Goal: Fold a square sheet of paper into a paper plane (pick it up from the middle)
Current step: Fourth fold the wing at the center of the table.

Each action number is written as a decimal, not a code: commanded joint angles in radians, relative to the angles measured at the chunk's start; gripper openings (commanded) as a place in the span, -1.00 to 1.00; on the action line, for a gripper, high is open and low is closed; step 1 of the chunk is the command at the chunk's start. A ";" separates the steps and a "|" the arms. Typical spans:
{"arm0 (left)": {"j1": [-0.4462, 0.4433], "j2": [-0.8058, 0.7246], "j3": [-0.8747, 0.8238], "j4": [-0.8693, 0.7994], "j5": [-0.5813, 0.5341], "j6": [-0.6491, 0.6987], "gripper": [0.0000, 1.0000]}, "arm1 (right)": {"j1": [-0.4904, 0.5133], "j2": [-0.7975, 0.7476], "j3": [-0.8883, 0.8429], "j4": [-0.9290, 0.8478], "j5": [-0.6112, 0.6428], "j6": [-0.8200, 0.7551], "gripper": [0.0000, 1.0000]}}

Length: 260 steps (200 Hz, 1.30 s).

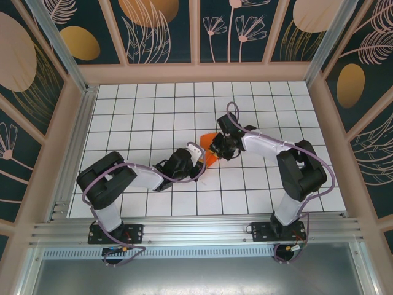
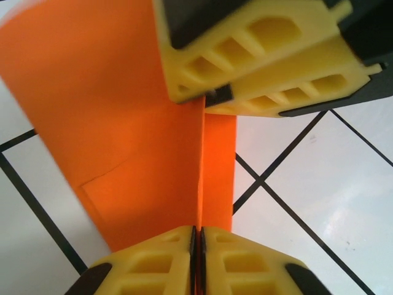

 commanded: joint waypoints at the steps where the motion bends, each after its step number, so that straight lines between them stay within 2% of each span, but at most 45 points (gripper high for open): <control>1: -0.005 0.013 -0.018 0.033 -0.019 -0.004 -0.83 | -0.006 -0.016 -0.008 0.071 -0.050 -0.053 -0.38; 20: -0.005 0.017 -0.029 0.048 -0.015 -0.018 -0.90 | -0.045 -0.033 -0.046 0.168 -0.097 -0.125 -0.20; 61: -0.005 0.020 -0.035 0.056 -0.014 -0.024 -0.94 | -0.081 -0.033 -0.048 0.123 -0.094 -0.206 -0.24; 124: -0.004 0.024 -0.032 0.050 -0.018 -0.021 -0.94 | -0.085 0.002 -0.031 0.071 -0.177 -0.176 -0.47; 181: -0.005 0.019 -0.025 0.045 -0.012 -0.025 -0.90 | -0.082 0.020 -0.007 -0.001 -0.148 -0.184 -0.87; 207: -0.003 -0.009 -0.019 0.043 0.004 -0.037 -0.83 | -0.083 0.021 0.004 -0.033 -0.120 -0.201 -1.00; 221: -0.001 -0.022 -0.007 0.025 0.012 -0.047 -0.63 | -0.081 0.019 0.013 -0.049 -0.110 -0.210 -1.00; 235: 0.005 -0.039 -0.002 0.021 0.034 -0.064 -0.53 | -0.080 0.016 0.025 -0.070 -0.094 -0.220 -1.00; 260: 0.057 -0.092 -0.017 0.054 0.106 -0.151 -0.24 | -0.076 0.015 0.041 -0.118 -0.076 -0.250 -1.00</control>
